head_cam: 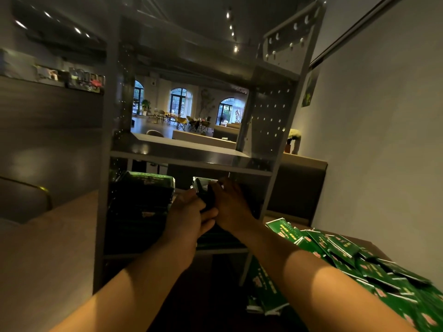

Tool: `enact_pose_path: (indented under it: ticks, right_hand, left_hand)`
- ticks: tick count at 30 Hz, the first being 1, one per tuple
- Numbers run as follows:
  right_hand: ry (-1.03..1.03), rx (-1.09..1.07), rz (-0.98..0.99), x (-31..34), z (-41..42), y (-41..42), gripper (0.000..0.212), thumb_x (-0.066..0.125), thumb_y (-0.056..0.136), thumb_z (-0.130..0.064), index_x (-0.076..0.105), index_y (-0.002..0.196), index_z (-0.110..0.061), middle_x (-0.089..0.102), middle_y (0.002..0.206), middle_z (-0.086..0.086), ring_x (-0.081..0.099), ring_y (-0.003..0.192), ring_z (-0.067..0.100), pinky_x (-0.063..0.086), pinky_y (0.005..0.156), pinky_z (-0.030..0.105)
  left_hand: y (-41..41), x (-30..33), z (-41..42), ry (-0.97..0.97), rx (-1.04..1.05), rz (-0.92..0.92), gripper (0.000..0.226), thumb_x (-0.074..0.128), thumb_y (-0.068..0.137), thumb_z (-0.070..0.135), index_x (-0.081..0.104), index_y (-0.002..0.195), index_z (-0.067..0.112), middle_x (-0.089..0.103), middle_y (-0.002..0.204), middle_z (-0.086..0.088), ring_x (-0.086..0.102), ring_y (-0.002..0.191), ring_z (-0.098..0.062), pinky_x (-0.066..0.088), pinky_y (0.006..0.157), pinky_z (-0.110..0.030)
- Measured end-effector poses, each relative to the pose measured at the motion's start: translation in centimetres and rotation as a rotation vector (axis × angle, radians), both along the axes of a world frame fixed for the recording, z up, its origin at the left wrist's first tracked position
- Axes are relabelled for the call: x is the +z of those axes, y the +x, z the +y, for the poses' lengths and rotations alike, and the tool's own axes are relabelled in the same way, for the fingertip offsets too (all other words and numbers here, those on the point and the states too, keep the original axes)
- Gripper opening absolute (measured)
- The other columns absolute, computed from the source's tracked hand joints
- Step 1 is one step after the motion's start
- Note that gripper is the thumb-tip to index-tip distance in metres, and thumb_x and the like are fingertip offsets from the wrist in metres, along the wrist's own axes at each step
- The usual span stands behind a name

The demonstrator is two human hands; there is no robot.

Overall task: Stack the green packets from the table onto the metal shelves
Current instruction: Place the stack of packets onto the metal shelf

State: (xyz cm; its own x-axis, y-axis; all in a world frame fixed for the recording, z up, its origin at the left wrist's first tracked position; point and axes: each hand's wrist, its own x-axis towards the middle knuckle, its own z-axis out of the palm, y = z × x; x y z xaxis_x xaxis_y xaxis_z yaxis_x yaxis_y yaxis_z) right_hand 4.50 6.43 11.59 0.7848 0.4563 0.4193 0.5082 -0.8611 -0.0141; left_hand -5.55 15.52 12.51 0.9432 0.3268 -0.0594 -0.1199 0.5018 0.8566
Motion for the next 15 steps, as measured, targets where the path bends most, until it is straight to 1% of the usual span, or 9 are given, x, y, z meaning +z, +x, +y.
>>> enact_pose_path:
  ticks: [2,4,6,8,11,13,15]
  right_hand:
    - [-0.016,-0.008,0.013,-0.2,0.1,-0.1,0.056,0.05,0.096,-0.037,0.034,0.146,-0.018,0.03,0.151,0.01,0.025,0.14,0.031,0.021,0.116,0.042]
    - [-0.002,-0.021,0.027,-0.3,0.1,-0.1,0.061,0.051,0.096,-0.038,0.029,0.149,-0.017,0.027,0.153,0.01,0.022,0.142,0.031,0.019,0.117,0.042]
    - [0.044,-0.041,0.049,0.0,0.2,-0.4,0.068,0.052,0.096,-0.036,0.02,0.152,-0.016,0.021,0.157,0.01,0.016,0.145,0.03,0.017,0.118,0.043]
    - [0.086,-0.04,0.045,0.4,0.0,-1.1,0.07,0.051,0.096,-0.031,0.015,0.154,-0.016,0.017,0.159,0.008,0.011,0.147,0.029,0.015,0.121,0.044]
    - [0.138,0.03,0.007,1.0,-0.8,-3.7,0.065,0.052,0.096,-0.026,0.021,0.153,-0.016,0.019,0.159,0.005,0.014,0.146,0.026,0.015,0.119,0.039]
    - [0.161,0.093,-0.001,1.0,-1.9,-6.1,0.061,0.054,0.094,-0.024,0.03,0.15,-0.02,0.025,0.154,0.003,0.02,0.142,0.025,0.02,0.117,0.037]
    - [0.201,0.136,0.051,0.7,-3.5,-8.4,0.055,0.055,0.092,-0.023,0.039,0.144,-0.024,0.032,0.147,-0.001,0.028,0.135,0.023,0.028,0.113,0.034]
  left_hand:
    - [0.0,0.0,0.0,0.017,0.001,-0.005,0.033,0.044,0.097,0.004,0.054,0.122,0.023,0.059,0.102,0.002,0.063,0.084,-0.018,0.048,0.063,-0.027]
    - [0.0,-0.1,-0.1,0.054,0.003,-0.003,0.034,0.043,0.096,0.003,0.056,0.121,0.022,0.059,0.103,0.004,0.062,0.082,-0.016,0.047,0.064,-0.027]
    - [0.0,0.1,-0.1,0.093,0.014,-0.005,0.032,0.044,0.096,0.003,0.058,0.116,0.023,0.059,0.103,0.004,0.06,0.08,-0.015,0.045,0.064,-0.027]
    - [-0.1,0.2,-0.2,0.138,0.038,-0.011,0.028,0.045,0.095,0.005,0.058,0.112,0.024,0.06,0.1,0.003,0.058,0.077,-0.014,0.044,0.063,-0.027]
    - [-0.6,0.0,-0.4,0.197,0.053,-0.03,0.023,0.048,0.095,0.01,0.06,0.106,0.027,0.062,0.102,-0.001,0.057,0.075,-0.014,0.043,0.063,-0.028]
    - [-1.2,-0.5,-1.1,0.211,0.037,-0.044,0.023,0.048,0.094,0.011,0.061,0.105,0.027,0.065,0.1,-0.002,0.057,0.074,-0.016,0.044,0.064,-0.03]
    - [-1.9,-1.1,-2.4,0.231,0.019,-0.054,0.024,0.048,0.094,0.009,0.062,0.104,0.025,0.067,0.096,-0.004,0.056,0.071,-0.017,0.046,0.064,-0.032]
